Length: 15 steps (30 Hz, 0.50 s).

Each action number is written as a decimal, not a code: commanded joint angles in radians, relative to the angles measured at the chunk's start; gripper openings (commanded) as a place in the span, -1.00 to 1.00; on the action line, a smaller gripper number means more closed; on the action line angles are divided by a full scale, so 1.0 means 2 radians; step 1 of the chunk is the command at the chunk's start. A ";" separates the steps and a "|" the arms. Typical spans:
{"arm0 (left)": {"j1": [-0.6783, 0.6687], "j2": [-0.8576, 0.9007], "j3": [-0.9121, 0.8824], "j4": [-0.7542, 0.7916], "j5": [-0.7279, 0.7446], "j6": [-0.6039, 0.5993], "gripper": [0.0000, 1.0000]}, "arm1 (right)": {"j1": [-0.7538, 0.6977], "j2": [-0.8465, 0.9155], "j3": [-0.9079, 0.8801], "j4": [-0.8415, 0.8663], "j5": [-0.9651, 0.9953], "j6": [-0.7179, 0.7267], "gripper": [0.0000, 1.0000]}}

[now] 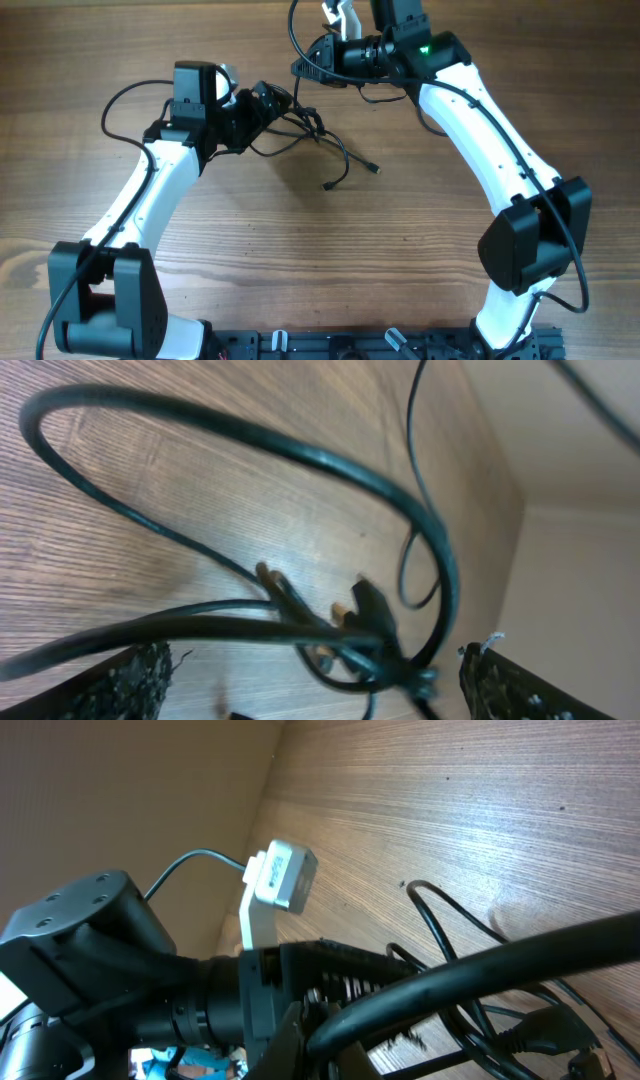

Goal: Untangle cables

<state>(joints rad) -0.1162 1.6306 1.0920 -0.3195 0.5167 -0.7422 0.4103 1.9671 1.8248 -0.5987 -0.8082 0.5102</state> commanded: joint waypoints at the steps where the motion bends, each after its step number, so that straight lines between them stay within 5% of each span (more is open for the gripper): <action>1: 0.000 0.004 -0.005 0.021 -0.018 -0.074 0.93 | -0.002 0.000 0.007 0.001 -0.010 -0.009 -0.91; 15: -0.071 0.034 -0.005 0.033 -0.080 -0.120 1.00 | -0.002 -0.002 0.007 0.069 -0.186 0.028 -0.91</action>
<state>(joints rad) -0.2279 1.6569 1.0920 -0.2527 0.4129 -0.9360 0.4061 1.9675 1.8248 -0.5140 -1.0000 0.5224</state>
